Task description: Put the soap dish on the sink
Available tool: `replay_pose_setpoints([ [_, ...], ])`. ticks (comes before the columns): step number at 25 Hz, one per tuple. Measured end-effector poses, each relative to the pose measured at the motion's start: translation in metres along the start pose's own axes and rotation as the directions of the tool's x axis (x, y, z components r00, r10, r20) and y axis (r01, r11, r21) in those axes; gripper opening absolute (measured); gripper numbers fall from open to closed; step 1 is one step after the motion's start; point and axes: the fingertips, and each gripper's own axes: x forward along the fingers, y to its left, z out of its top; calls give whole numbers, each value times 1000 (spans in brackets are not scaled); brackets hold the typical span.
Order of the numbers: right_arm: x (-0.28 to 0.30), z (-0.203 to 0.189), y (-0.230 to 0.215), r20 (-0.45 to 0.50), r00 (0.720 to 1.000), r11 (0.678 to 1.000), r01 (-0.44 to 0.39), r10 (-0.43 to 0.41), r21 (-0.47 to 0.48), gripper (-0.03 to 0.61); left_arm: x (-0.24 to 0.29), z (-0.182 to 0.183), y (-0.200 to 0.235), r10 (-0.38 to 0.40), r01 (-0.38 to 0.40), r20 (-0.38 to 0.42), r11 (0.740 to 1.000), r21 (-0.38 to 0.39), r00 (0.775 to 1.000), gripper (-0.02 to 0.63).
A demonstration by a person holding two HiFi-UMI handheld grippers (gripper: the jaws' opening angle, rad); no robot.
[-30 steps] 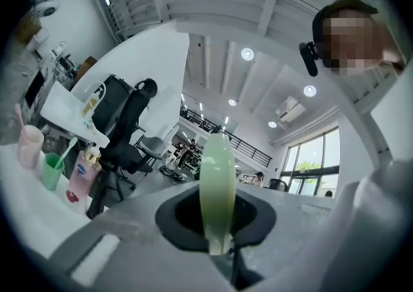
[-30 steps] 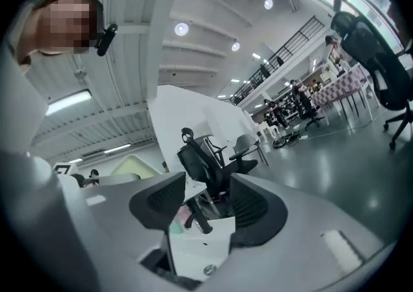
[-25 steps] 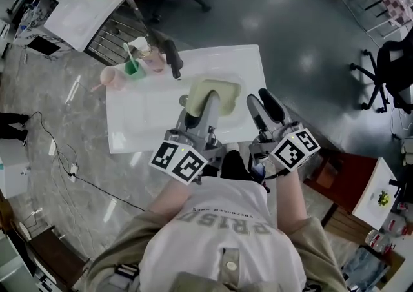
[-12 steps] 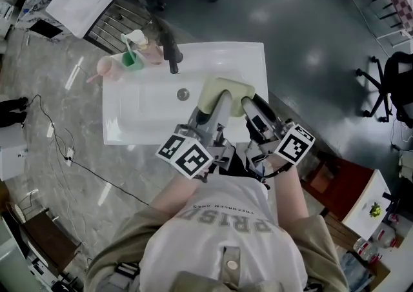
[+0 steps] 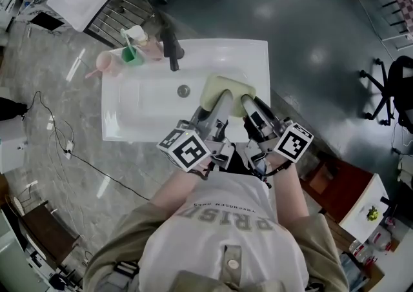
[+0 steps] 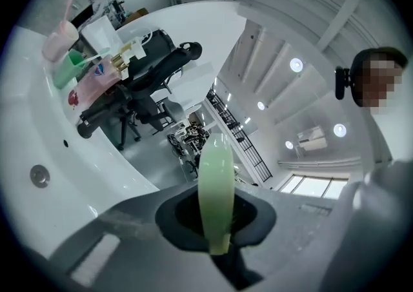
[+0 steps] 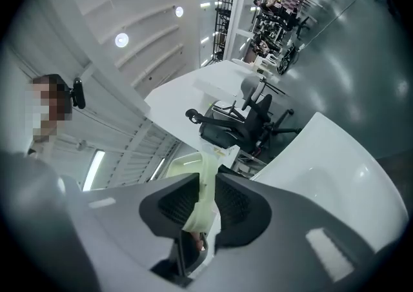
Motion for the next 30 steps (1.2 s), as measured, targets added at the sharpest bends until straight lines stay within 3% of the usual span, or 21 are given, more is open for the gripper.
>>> replay_pose_setpoints([
  [7,4,2,-8,21,1000,999,13,-14,49,71,7,-4,13,12,-12,-31,1000,-24,999,23],
  [13,4,6,-15,19,998,996,54,-55,65,71,14,-6,17,24,-19,-87,998,58,996,45],
  [20,0,17,-31,17,995,991,97,-99,93,69,20,-8,18,23,15,-167,974,224,986,218],
  [25,0,24,-38,-27,994,992,103,-102,68,69,21,-12,16,32,80,-252,904,419,967,304],
  [27,1,27,-40,-57,993,994,101,-99,48,69,20,-15,17,52,110,-295,856,506,954,333],
  [30,6,29,-40,-118,989,996,92,-90,14,69,18,-18,20,95,156,-342,755,637,935,356],
])
